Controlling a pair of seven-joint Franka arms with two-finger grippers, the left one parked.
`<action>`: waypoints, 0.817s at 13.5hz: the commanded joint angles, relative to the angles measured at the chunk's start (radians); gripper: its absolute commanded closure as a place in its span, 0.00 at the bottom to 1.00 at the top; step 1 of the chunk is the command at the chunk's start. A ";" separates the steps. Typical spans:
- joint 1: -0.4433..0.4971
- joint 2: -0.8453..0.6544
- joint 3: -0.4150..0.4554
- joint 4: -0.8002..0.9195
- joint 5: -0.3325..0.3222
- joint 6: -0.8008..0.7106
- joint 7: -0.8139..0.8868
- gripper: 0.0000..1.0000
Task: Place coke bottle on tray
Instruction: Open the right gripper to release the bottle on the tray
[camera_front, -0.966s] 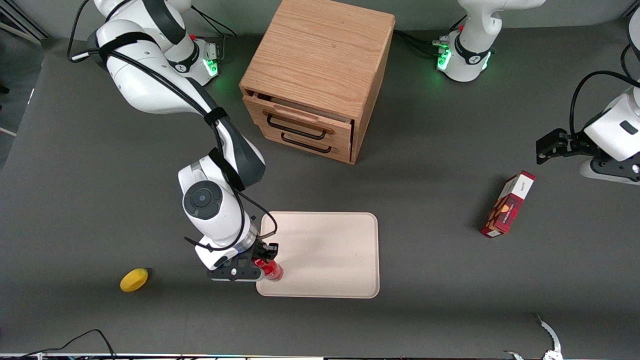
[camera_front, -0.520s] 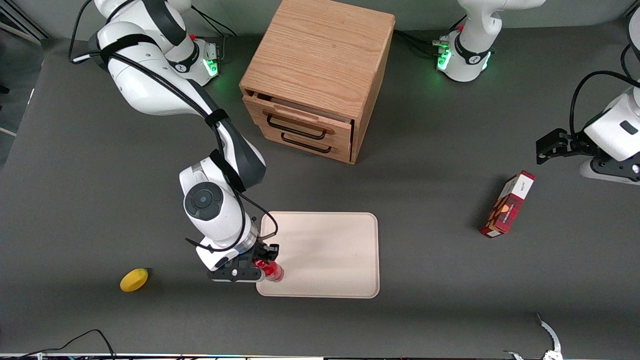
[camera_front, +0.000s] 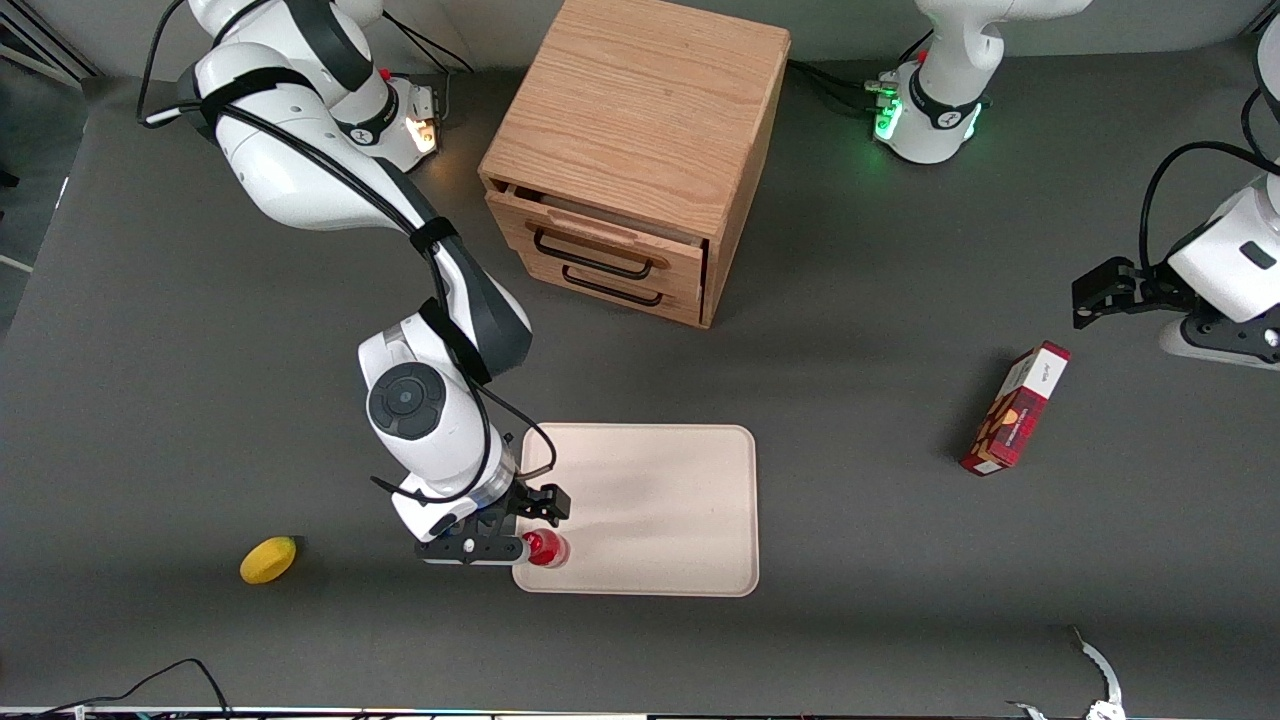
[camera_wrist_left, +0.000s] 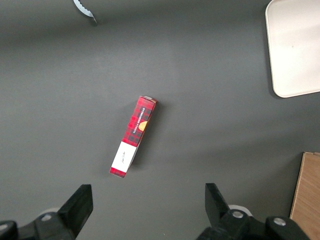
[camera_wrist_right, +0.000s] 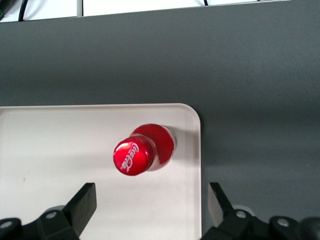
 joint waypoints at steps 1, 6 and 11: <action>0.012 0.017 -0.004 0.034 -0.020 0.004 0.016 0.01; 0.010 -0.024 -0.004 0.031 -0.014 -0.013 0.063 0.01; -0.040 -0.182 0.013 -0.067 -0.009 -0.204 0.054 0.00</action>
